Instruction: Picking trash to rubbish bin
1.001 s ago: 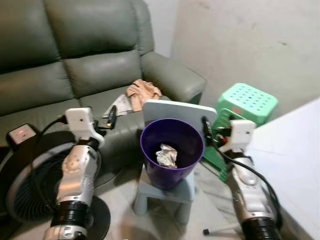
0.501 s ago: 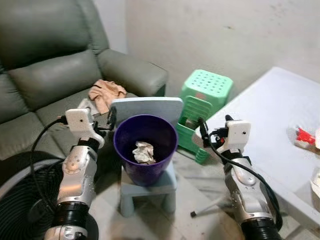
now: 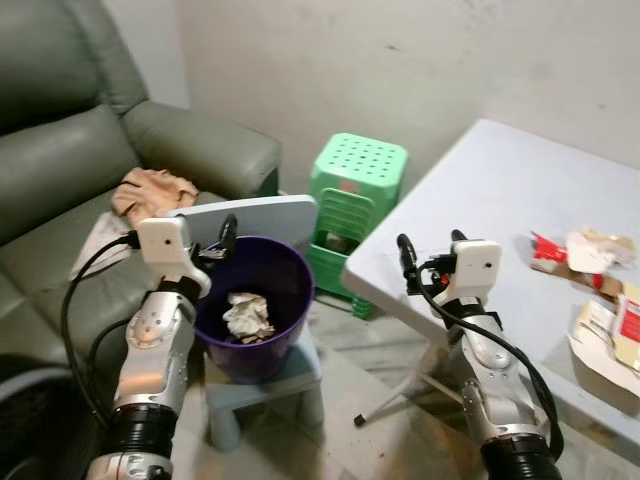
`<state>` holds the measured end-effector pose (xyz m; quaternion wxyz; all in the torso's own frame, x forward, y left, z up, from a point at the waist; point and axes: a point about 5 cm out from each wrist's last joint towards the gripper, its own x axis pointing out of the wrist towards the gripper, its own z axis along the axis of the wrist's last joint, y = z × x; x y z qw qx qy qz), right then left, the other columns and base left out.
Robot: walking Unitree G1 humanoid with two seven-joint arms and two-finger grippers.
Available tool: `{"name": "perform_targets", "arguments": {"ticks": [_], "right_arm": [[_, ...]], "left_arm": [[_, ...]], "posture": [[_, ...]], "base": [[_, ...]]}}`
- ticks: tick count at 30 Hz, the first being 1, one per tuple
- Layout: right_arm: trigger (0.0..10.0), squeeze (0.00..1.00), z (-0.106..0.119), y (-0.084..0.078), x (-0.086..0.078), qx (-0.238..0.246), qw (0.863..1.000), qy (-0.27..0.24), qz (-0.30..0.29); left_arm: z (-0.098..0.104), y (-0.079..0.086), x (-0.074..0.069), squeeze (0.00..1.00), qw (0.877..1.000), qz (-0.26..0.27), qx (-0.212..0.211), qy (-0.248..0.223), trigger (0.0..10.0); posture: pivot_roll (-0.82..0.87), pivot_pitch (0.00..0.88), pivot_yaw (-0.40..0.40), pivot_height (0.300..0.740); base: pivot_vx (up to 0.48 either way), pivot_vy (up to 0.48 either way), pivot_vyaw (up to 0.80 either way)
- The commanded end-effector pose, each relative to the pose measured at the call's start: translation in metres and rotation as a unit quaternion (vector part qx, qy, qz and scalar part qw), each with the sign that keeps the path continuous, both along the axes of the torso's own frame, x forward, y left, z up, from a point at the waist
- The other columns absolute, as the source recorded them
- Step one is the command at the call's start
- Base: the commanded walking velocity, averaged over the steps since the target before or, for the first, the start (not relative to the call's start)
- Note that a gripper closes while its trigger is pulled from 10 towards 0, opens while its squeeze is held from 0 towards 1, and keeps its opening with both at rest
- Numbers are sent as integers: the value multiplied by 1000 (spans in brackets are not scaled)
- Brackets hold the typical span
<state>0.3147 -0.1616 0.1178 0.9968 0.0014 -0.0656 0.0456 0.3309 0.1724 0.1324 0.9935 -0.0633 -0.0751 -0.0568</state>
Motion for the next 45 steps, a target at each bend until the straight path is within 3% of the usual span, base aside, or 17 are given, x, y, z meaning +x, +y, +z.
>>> {"name": "perform_targets", "arguments": {"ticks": [1,8,13,20,23,25,33,39,45], "right_arm": [[10000,0,3,2,2,4,1000,-4,-1],[10000,0,3,1,2,6,1000,-3,-4],[10000,0,4,1,2,8,1000,-4,-8],[10000,0,3,2,2,10,1000,-3,-10],[10000,0,4,2,2,18,1000,-10,-15],[10000,0,3,4,1,18,1000,-3,-10],[10000,0,-3,2,-2,14,1000,13,-21],[10000,0,-4,2,-3,25,999,22,-31],[10000,0,-5,10,-9,30,999,18,-4]], "left_arm": [[4,4,1,0,1000,3,7,-7,10000],[5,3,1,0,1000,2,7,-8,10000],[5,1,1,0,1000,-5,-17,-5,10000],[3,-4,2,0,1000,-16,12,6,10000],[2,-13,1,0,999,-36,18,8,10000],[-3,-30,-5,0,996,-77,36,11,10000],[-8,-51,-12,0,992,-119,40,16,10000],[-7,-47,-11,0,993,-113,34,17,10000],[-6,-43,-12,0,993,-115,33,23,10000]], "posture": [[72,0,-39,715],[72,0,-37,715],[72,0,-33,715],[73,0,-30,715],[75,0,-32,715],[75,0,-31,715],[74,0,-33,715],[72,0,-36,715],[79,11,-39,715]], "base": [[0,0,-725],[0,0,-725],[0,0,-725],[0,0,-725],[0,0,0],[0,0,0],[0,0,0],[0,0,0],[0,0,0]]}}
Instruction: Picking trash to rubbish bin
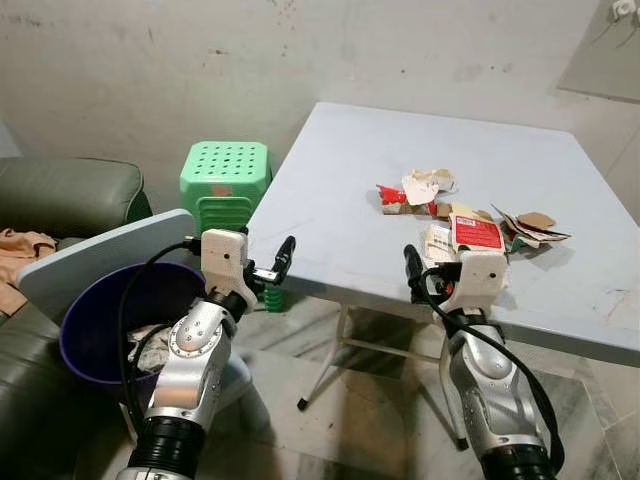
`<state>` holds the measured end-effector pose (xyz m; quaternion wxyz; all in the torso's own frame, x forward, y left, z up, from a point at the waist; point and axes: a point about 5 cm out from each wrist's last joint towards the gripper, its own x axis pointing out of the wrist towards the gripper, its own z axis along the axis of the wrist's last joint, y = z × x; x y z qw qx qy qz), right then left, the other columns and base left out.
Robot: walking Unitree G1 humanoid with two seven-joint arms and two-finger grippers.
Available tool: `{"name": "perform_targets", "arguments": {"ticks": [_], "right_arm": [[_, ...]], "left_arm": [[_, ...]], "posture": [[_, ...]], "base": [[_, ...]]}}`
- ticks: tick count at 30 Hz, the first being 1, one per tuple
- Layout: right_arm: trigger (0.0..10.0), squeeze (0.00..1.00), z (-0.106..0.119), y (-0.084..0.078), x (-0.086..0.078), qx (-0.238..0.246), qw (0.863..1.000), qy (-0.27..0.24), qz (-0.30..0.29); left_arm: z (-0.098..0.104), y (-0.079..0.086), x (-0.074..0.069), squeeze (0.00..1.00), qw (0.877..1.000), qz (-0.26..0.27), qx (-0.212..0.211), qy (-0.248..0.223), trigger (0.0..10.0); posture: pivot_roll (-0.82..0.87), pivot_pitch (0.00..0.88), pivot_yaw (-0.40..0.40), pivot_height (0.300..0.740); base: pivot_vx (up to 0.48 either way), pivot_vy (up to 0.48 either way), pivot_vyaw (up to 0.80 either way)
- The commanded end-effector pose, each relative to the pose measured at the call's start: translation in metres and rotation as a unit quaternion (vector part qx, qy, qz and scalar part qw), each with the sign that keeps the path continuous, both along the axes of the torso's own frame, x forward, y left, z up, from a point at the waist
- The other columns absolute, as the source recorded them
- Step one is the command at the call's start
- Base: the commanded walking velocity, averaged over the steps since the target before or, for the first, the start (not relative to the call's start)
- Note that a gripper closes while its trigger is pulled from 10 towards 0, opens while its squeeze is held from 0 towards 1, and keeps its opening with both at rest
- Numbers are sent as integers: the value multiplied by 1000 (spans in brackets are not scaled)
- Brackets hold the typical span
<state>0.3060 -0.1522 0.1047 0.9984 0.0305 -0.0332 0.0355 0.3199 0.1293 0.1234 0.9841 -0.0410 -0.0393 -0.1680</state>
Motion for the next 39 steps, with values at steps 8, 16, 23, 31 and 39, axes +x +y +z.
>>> {"name": "perform_targets", "arguments": {"ticks": [8,16,23,31,39], "right_arm": [[10000,0,8,4,-4,4,1000,-15,18],[10000,0,6,6,-7,4,1000,-13,22],[10000,0,6,9,-8,3,1000,-11,28],[10000,0,6,8,-9,0,1000,-11,28],[10000,0,6,6,-11,-2,1000,-10,26]], "left_arm": [[2,6,-5,0,1000,1,-7,3,10000],[3,7,-5,0,1000,2,-7,5,10000],[4,8,-3,0,1000,2,-6,7,10000],[2,5,0,0,999,20,-19,23,10000],[2,-3,-2,0,999,-5,-25,25,10000]], "posture": [[87,22,-44,715],[88,19,-42,715],[84,10,-43,715],[76,5,-43,715],[66,5,-40,715]], "base": [[0,-129,0],[0,-420,0],[69,-407,0],[30,-45,0],[0,0,0]]}}
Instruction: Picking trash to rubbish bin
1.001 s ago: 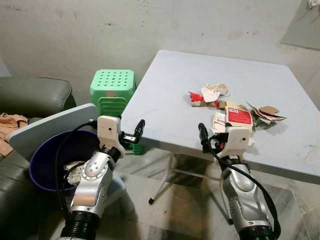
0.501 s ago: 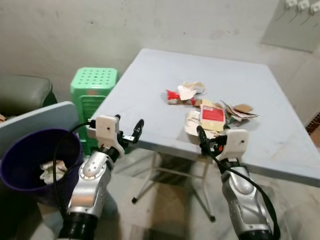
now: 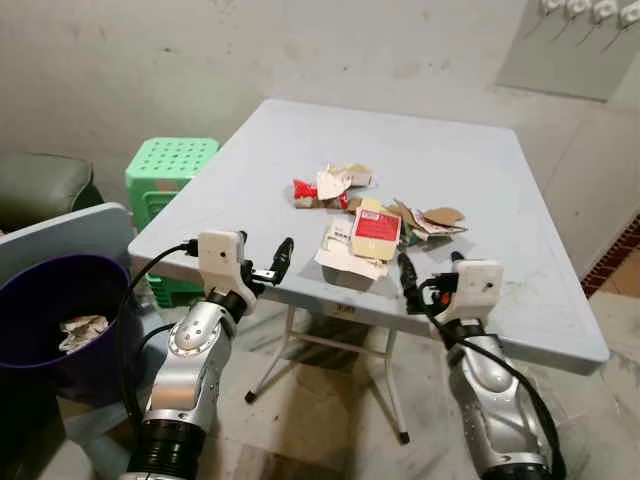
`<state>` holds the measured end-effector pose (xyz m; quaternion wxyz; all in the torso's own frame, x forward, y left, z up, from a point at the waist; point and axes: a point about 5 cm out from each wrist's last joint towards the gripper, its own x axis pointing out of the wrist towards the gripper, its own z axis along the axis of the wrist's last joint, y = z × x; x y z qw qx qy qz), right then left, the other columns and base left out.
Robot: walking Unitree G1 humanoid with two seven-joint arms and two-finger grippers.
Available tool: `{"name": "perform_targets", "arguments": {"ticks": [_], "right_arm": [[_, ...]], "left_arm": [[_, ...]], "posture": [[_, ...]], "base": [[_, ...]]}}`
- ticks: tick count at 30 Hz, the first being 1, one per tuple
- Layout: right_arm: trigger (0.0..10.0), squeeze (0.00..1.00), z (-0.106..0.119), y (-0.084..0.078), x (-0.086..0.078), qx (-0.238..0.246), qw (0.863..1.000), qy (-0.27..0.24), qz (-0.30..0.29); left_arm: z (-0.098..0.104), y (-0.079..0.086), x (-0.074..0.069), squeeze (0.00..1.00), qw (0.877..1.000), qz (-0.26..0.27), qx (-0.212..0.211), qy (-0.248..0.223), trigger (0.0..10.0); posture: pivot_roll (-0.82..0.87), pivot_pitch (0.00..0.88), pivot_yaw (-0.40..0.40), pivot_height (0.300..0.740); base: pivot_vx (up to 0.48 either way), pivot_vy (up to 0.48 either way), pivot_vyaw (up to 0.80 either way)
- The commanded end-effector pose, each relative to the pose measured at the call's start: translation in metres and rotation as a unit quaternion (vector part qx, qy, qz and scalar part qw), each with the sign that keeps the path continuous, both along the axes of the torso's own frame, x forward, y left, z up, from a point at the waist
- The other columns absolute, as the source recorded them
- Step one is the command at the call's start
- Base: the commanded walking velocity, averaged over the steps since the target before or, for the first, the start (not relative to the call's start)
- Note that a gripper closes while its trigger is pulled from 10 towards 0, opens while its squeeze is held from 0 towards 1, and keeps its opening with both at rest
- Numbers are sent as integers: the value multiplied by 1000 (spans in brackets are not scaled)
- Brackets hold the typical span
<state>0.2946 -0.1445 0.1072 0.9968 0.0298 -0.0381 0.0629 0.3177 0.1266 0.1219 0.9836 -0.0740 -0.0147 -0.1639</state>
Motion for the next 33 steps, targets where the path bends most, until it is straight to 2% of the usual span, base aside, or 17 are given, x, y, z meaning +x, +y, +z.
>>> {"name": "perform_targets", "arguments": {"ticks": [1,7,11,14,16,32,33], "right_arm": [[10000,0,4,-2,0,0,1000,-4,-2],[10000,0,3,-3,0,-2,1000,-4,-3],[10000,0,4,-4,-1,-2,1000,-5,-5],[10000,0,4,-4,-2,-2,1000,-5,-6],[10000,0,4,-4,-2,-2,1000,-5,-6],[10000,0,3,-3,-2,-4,1000,-3,-7],[10000,0,3,-3,-2,-5,1000,-2,-6]], "left_arm": [[3,-1,0,0,1000,-13,2,-3,10000],[3,-7,-1,0,999,-35,24,-13,10000],[8,-14,-5,0,997,-62,11,-33,10000],[4,-15,-4,0,997,-68,33,-23,10000],[4,-15,-4,0,997,-66,30,-20,10000],[5,-14,-4,0,997,-69,22,-20,10000],[6,-12,-4,0,998,-56,17,-26,10000]], "posture": [[64,4,-39,715],[58,3,-37,715],[53,4,-33,715],[47,7,-32,715],[46,7,-31,715],[50,19,-33,715],[50,19,-33,715]], "base": [[0,0,0],[0,0,0],[0,0,0],[0,0,0],[0,0,0],[0,-418,0],[0,0,0]]}}
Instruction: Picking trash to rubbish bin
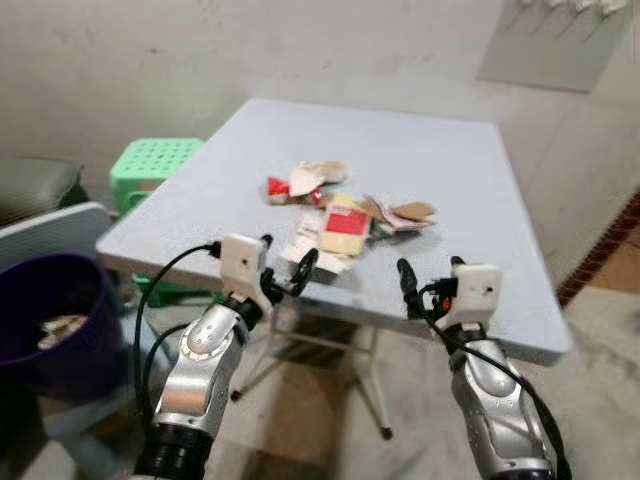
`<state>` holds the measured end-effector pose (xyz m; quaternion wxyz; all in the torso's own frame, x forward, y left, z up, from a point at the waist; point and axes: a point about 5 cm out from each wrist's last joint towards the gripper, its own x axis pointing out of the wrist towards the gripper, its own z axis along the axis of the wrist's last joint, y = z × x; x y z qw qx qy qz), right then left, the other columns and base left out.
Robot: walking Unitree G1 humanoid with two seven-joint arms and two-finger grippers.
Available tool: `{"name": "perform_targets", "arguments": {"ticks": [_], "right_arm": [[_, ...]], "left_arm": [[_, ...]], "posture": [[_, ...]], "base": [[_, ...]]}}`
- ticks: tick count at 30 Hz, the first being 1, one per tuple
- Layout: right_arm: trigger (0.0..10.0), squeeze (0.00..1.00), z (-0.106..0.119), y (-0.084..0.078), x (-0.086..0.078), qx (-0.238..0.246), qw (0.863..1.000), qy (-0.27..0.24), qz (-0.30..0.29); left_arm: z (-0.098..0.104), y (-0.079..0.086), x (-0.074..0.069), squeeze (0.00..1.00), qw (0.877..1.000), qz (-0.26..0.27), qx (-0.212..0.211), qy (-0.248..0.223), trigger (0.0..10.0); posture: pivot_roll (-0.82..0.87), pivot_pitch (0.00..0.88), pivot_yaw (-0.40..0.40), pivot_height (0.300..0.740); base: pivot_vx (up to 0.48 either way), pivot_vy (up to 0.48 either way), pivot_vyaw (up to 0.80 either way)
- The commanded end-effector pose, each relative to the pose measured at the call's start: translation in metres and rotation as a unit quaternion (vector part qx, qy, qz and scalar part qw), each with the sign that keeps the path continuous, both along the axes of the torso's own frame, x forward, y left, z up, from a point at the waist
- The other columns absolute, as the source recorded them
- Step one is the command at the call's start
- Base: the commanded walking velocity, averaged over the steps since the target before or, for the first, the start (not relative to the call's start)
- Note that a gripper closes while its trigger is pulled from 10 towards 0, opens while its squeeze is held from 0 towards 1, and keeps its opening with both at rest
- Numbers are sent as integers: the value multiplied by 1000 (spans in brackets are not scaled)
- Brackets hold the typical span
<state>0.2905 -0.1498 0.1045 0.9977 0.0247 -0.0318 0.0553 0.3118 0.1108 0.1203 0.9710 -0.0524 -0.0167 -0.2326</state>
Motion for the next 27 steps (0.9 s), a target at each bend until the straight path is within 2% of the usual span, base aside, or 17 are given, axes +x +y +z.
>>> {"name": "perform_targets", "arguments": {"ticks": [1,3,8,22,27], "right_arm": [[10000,0,5,2,2,1,1000,-8,3],[10000,0,6,2,2,1,1000,-8,3],[10000,0,5,2,2,0,1000,-6,4],[10000,0,6,3,1,1,1000,-5,6],[10000,0,6,4,1,2,1000,-5,8]], "left_arm": [[8,6,4,0,999,35,-2,-17,10000],[6,7,6,0,999,50,11,-9,10000],[7,8,5,0,999,43,-5,-8,10000],[7,10,8,0,999,47,-7,-3,10000],[9,9,9,0,999,46,-9,-4,10000]], "posture": [[50,19,-33,715],[51,27,-35,715],[51,30,-35,715],[47,36,-32,715],[47,34,-31,715]], "base": [[0,0,0],[0,0,0],[0,0,0],[0,0,0],[385,0,0]]}}
